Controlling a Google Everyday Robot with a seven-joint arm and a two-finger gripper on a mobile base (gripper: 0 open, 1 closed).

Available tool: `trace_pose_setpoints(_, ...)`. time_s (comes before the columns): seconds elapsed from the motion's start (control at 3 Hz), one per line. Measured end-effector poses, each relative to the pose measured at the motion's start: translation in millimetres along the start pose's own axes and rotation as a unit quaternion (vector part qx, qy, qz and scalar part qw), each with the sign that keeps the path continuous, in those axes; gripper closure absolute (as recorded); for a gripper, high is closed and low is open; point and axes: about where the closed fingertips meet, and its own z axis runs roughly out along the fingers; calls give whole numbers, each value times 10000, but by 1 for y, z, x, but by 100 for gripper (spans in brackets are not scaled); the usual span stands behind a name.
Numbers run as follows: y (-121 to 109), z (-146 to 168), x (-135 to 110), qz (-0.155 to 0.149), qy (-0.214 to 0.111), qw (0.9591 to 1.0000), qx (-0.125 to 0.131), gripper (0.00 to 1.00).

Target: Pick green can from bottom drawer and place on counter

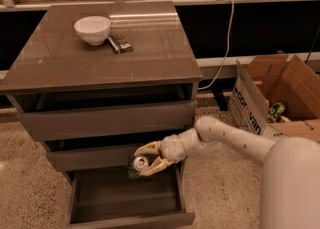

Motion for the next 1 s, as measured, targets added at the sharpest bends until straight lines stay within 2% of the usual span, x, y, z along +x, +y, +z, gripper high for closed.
trace_pose_setpoints(0.33,8,-40,-58,-303,389,9979,-420,100)
trace_pose_setpoints(0.67,23,-103,-124,-419,1192,9910,-451,100)
trace_pose_setpoints(1.0,35,-142,-156,-304,1669,9852,-230,100)
